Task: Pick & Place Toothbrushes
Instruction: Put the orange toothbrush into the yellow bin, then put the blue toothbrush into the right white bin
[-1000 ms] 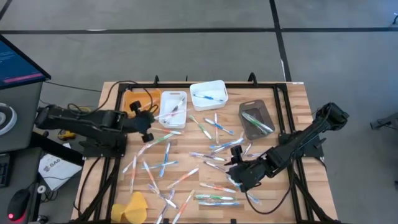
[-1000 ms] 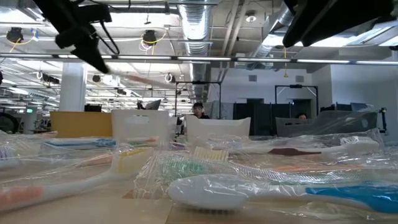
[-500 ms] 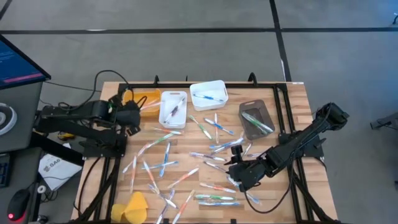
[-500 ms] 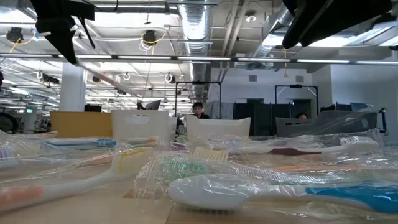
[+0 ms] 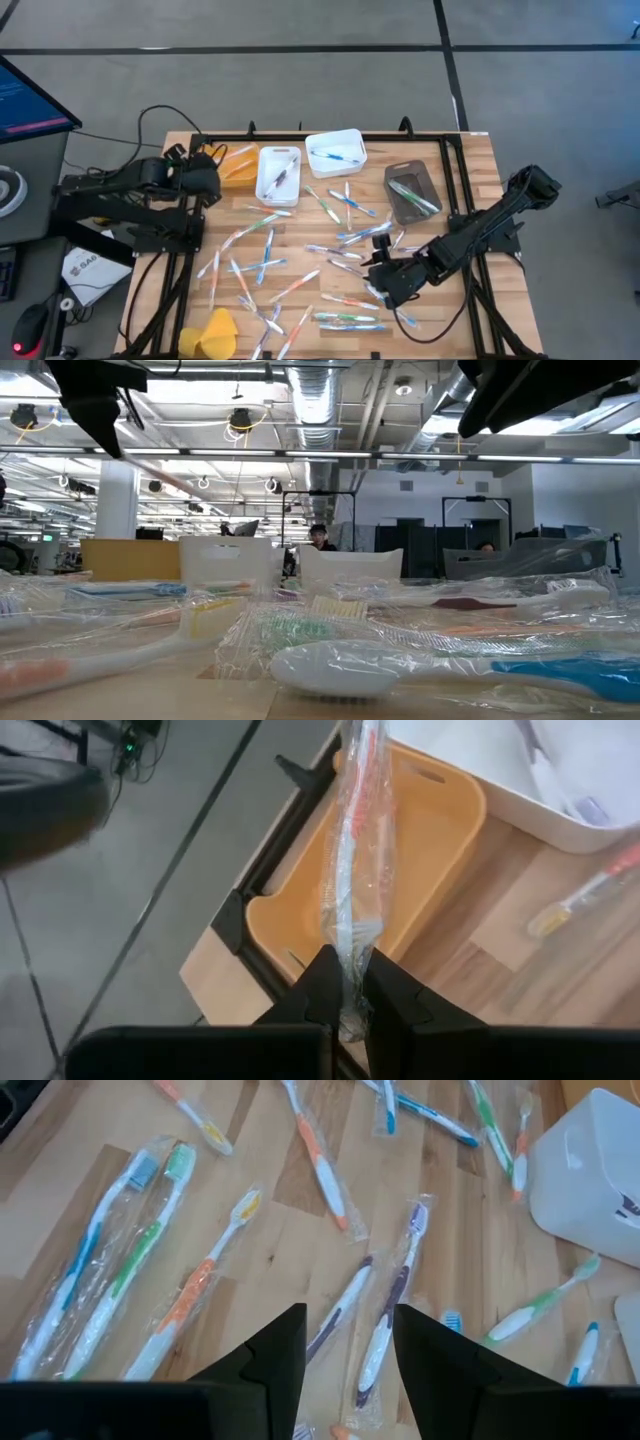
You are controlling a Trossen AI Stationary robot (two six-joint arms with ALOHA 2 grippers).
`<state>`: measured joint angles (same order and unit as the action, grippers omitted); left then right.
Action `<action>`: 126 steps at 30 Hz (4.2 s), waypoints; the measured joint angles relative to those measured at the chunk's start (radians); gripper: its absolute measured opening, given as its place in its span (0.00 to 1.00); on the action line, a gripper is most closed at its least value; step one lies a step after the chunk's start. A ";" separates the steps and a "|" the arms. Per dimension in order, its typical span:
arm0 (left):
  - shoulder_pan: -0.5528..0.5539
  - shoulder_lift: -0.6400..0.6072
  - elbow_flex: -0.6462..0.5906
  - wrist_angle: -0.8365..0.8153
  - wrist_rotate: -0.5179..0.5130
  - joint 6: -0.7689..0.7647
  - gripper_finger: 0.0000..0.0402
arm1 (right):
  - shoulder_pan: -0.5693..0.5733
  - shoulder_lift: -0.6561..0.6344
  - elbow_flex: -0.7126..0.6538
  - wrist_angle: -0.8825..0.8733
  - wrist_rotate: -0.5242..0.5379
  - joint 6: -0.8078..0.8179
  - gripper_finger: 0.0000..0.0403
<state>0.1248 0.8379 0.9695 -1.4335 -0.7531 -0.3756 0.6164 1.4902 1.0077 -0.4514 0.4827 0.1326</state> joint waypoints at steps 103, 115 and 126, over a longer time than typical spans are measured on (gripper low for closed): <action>0.846 0.126 -0.237 0.474 0.647 0.547 0.13 | 0.012 0.000 0.000 -0.006 -0.012 -0.027 0.36; 0.846 0.126 -0.237 0.474 0.645 0.544 0.23 | 0.012 0.000 0.000 -0.005 -0.012 -0.027 0.36; 0.846 0.126 -0.237 0.474 0.640 0.544 0.39 | 0.012 0.000 0.000 -0.005 -0.012 -0.027 0.36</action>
<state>0.9703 0.9642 0.7330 -0.9600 -0.1131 0.1684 0.6281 1.4906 1.0077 -0.4568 0.4706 0.1059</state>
